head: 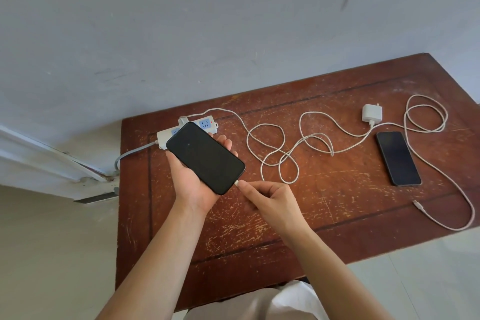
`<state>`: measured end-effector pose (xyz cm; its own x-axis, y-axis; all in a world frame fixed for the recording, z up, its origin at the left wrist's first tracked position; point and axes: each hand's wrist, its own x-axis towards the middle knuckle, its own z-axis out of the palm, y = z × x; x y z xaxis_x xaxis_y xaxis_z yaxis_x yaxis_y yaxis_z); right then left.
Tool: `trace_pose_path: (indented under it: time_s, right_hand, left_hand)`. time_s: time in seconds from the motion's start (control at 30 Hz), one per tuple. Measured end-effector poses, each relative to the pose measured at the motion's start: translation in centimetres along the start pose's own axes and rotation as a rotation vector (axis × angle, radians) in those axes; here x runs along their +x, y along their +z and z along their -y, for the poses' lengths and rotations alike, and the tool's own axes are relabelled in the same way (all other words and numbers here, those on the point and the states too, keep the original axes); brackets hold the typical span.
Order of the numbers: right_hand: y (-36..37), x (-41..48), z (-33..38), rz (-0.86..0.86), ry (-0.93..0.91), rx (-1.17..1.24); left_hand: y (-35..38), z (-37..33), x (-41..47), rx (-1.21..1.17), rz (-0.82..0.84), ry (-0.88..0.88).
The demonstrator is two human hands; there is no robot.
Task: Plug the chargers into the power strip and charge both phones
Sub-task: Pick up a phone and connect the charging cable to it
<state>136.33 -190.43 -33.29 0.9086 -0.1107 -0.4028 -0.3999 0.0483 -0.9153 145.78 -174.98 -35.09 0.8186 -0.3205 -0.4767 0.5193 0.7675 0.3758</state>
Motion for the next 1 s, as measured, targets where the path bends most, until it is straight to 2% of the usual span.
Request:
trace_pose_path:
  time_s: [0.27, 0.43, 0.77, 0.9, 1.0]
  right_hand:
    - [-0.3, -0.5, -0.5, 0.021, 0.044, -0.006]
    - [-0.1, -0.7, -0.8, 0.02, 0.092, 0.091]
    - [-0.1, -1.3, -1.3, 0.007, 0.095, 0.092]
    - [-0.8, -1.1, -1.0, 0.061, 0.105, 0.07]
    - [-1.5, -0.6, -0.7, 0.027, 0.118, 0.137]
  left_hand:
    - [0.4, -1.2, 0.1, 0.065, 0.007, -0.011]
    - [0.5, -0.7, -0.1, 0.09, 0.018, 0.013]
    - [0.5, 0.1, -0.3, 0.186, 0.046, -0.008]
    - [0.4, -0.2, -0.1, 0.155, 0.053, -0.039]
    - [0.2, -0.3, -0.1, 0.125, 0.055, -0.07]
